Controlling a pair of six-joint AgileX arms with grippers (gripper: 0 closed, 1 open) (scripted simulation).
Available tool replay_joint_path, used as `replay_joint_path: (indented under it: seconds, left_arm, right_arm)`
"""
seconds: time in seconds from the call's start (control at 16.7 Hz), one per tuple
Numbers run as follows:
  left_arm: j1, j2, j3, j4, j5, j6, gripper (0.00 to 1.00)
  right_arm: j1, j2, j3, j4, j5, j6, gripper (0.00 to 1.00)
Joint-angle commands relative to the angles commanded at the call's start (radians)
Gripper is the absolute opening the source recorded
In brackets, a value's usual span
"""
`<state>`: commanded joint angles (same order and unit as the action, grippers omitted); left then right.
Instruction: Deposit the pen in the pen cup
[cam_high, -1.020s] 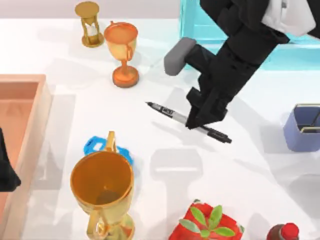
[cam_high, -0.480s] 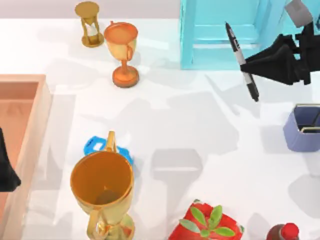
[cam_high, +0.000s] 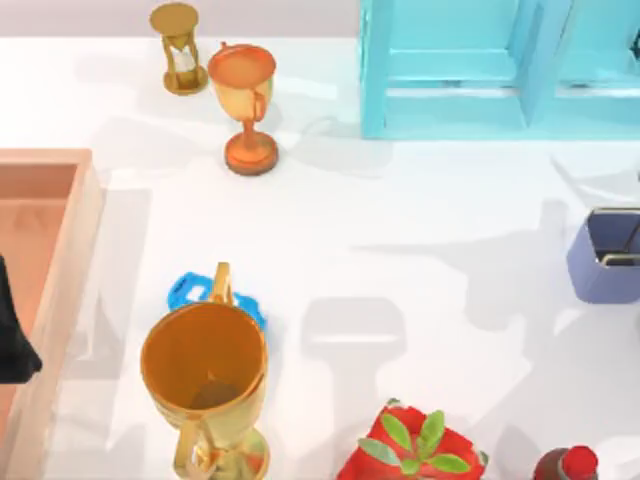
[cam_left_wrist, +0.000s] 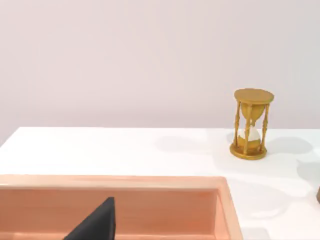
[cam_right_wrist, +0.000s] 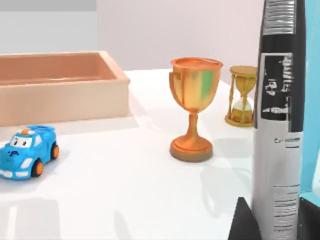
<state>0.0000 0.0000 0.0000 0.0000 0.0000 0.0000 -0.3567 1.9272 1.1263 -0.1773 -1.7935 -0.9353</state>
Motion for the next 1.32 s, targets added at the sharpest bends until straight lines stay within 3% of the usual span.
replay_joint_path:
  seconds: [0.3, 0.36, 0.54, 0.9, 1.2, 1.32]
  left_arm:
    - [0.0, 0.0, 0.0, 0.0, 0.0, 0.0, 1.0]
    - [0.0, 0.0, 0.0, 0.0, 0.0, 0.0, 1.0]
    - [0.0, 0.0, 0.0, 0.0, 0.0, 0.0, 1.0]
    - [0.0, 0.0, 0.0, 0.0, 0.0, 0.0, 1.0]
    - [0.0, 0.0, 0.0, 0.0, 0.0, 0.0, 1.0]
    - [0.0, 0.0, 0.0, 0.0, 0.0, 0.0, 1.0]
  right_arm:
    - [-0.034, -0.008, -0.025, 0.036, -0.035, -0.014, 0.0]
    - [-0.02, 0.074, -0.003, 0.066, 0.202, 0.006, 0.0]
    - [-0.021, 0.064, -0.007, 0.049, 0.164, -0.004, 0.0]
    - [-0.021, 0.002, -0.017, -0.001, -0.018, -0.051, 0.0]
    - [-0.021, -0.004, -0.018, -0.006, -0.028, -0.055, 0.0]
    - [-0.021, -0.004, -0.018, -0.006, -0.028, -0.055, 0.15]
